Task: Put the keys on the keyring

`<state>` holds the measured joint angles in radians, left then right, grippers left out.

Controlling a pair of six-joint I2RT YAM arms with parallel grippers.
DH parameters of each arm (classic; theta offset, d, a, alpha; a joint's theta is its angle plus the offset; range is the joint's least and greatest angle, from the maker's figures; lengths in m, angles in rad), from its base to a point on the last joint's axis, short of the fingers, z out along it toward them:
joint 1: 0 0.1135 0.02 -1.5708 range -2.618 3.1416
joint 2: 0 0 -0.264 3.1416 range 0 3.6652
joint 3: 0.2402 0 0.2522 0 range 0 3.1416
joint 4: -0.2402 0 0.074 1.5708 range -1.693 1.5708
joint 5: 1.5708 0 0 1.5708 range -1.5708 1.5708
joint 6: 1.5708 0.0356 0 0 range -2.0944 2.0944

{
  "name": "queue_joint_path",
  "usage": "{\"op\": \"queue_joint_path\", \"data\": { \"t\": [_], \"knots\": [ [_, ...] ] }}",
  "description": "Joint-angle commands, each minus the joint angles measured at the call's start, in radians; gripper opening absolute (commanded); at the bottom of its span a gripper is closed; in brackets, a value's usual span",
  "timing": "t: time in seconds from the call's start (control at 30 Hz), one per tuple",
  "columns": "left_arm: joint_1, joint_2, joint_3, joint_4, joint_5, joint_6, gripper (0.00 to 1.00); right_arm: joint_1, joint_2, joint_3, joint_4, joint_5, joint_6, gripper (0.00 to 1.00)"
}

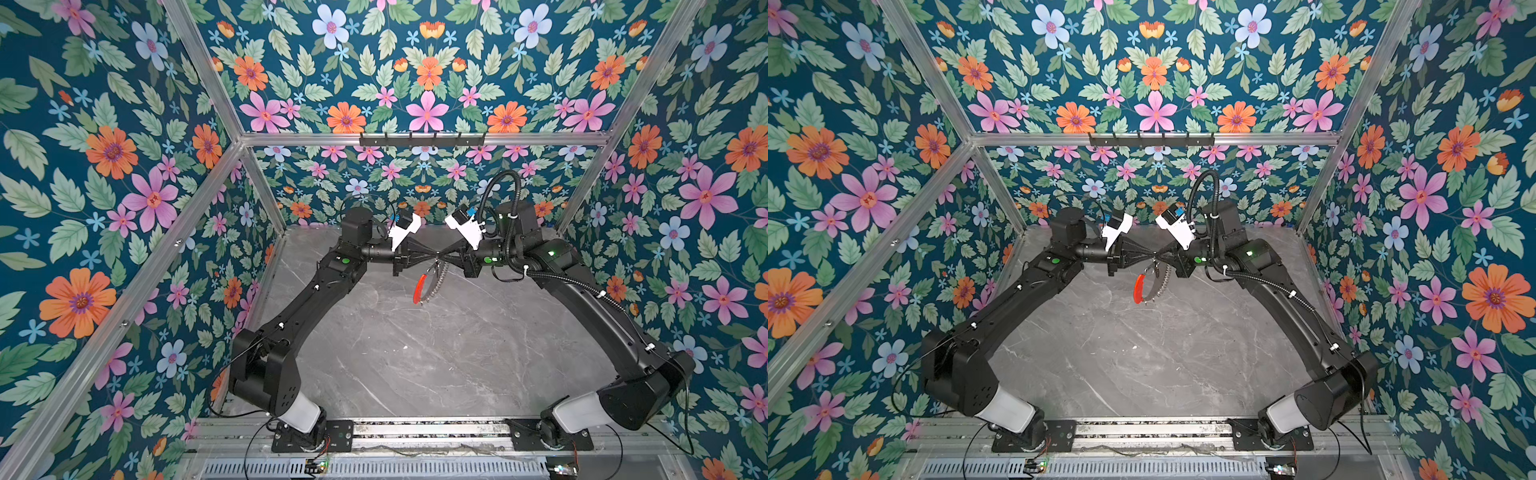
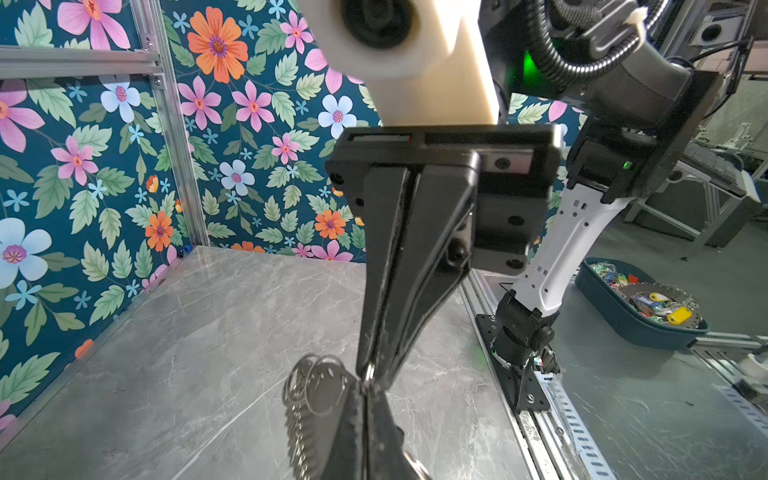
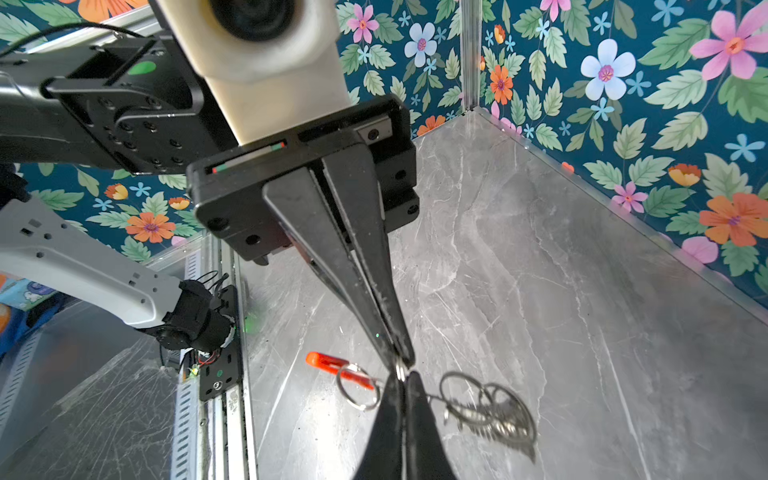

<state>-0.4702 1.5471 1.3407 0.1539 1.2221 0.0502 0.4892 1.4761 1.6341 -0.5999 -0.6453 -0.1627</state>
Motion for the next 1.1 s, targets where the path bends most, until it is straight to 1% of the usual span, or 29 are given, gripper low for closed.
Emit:
{"op": "queue_joint_path", "data": {
  "t": [0.0, 0.03, 0.07, 0.1, 0.17, 0.2, 0.23, 0.33, 0.43, 0.53, 0.67, 0.77, 0.9, 1.07],
  "knots": [
    [-0.006, -0.029, -0.064, 0.22, 0.013, -0.127, 0.0, 0.001, -0.014, -0.005, 0.1, 0.019, 0.045, 0.05],
    [-0.002, -0.036, -0.086, 0.305, -0.003, -0.19, 0.0, 0.002, -0.023, -0.017, 0.124, 0.058, 0.06, 0.11],
    [-0.001, -0.038, -0.106, 0.373, -0.017, -0.243, 0.0, 0.0, -0.034, -0.033, 0.155, 0.084, 0.079, 0.14],
    [0.001, -0.035, -0.121, 0.448, -0.032, -0.3, 0.0, 0.0, -0.052, -0.064, 0.197, 0.117, 0.098, 0.22],
    [0.001, -0.028, -0.151, 0.598, -0.069, -0.416, 0.0, 0.0, -0.088, -0.132, 0.285, 0.133, 0.124, 0.34],
    [0.001, -0.023, -0.169, 0.691, -0.084, -0.482, 0.0, -0.001, -0.107, -0.165, 0.327, 0.136, 0.139, 0.37],
    [0.002, -0.015, -0.184, 0.782, -0.102, -0.543, 0.0, 0.0, -0.122, -0.19, 0.357, 0.135, 0.153, 0.38],
    [0.002, 0.004, -0.211, 0.989, -0.146, -0.682, 0.0, 0.0, -0.141, -0.225, 0.391, 0.12, 0.168, 0.38],
    [0.002, 0.029, -0.21, 1.111, -0.173, -0.775, 0.0, 0.0, -0.138, -0.227, 0.377, 0.105, 0.16, 0.36],
    [0.002, 0.048, -0.208, 1.193, -0.196, -0.839, 0.0, 0.0, -0.136, -0.229, 0.379, 0.082, 0.155, 0.35],
    [0.002, 0.061, -0.201, 1.241, -0.212, -0.88, 0.0, 0.0, -0.125, -0.216, 0.383, 0.068, 0.149, 0.35],
    [0.002, 0.066, -0.204, 1.249, -0.224, -0.888, 0.0, 0.0, -0.107, -0.194, 0.373, 0.058, 0.142, 0.35],
    [0.001, 0.074, -0.208, 1.267, -0.244, -0.892, 0.0, 0.002, -0.084, -0.169, 0.386, 0.015, 0.163, 0.35],
    [0.001, 0.097, -0.213, 1.31, -0.267, -0.91, 0.0, 0.019, -0.07, -0.159, 0.404, -0.004, 0.178, 0.29]
  ]
}}
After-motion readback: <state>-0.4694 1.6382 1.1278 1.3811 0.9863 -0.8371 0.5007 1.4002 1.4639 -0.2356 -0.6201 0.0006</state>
